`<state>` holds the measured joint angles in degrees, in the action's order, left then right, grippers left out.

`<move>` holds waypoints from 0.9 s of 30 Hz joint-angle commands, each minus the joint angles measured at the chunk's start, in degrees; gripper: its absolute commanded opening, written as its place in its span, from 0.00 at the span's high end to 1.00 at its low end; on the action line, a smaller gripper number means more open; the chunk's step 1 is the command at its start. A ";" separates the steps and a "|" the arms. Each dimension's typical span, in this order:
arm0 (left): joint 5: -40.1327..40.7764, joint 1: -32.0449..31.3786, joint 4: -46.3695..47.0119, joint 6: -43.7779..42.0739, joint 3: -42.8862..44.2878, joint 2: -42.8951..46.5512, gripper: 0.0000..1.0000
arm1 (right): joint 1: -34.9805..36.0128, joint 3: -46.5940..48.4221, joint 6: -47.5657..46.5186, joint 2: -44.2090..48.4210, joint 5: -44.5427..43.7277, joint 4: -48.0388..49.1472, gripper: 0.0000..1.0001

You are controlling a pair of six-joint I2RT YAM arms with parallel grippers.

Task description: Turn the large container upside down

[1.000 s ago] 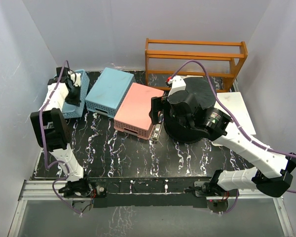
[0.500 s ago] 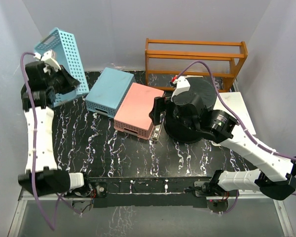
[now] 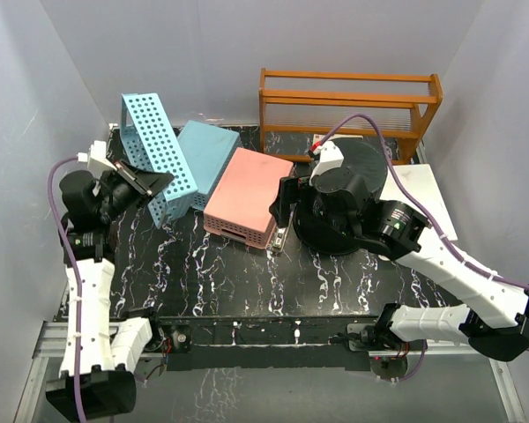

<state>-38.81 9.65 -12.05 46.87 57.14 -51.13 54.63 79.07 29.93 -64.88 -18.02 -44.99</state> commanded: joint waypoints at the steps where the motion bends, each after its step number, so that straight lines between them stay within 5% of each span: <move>1: 0.39 -0.16 13.87 13.14 -6.43 7.24 1.00 | -0.28 1.43 -0.88 0.26 0.95 1.97 0.02; 4: 1.73 -0.15 21.34 20.01 -12.60 9.89 1.00 | -0.27 1.56 -2.17 -1.69 3.97 3.63 0.02; 17: 5.09 -0.16 4.35 27.04 -23.32 32.65 1.00 | -0.23 0.78 -3.61 -5.01 14.68 11.39 0.02; 27: 2.19 -0.11 7.88 35.99 -33.60 44.93 1.00 | -0.23 -3.44 -0.89 -4.78 18.23 15.50 0.02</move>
<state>-33.36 9.63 -7.31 78.02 25.39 -11.64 54.61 75.88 27.64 -70.11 -2.33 -34.85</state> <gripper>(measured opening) 0.052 0.981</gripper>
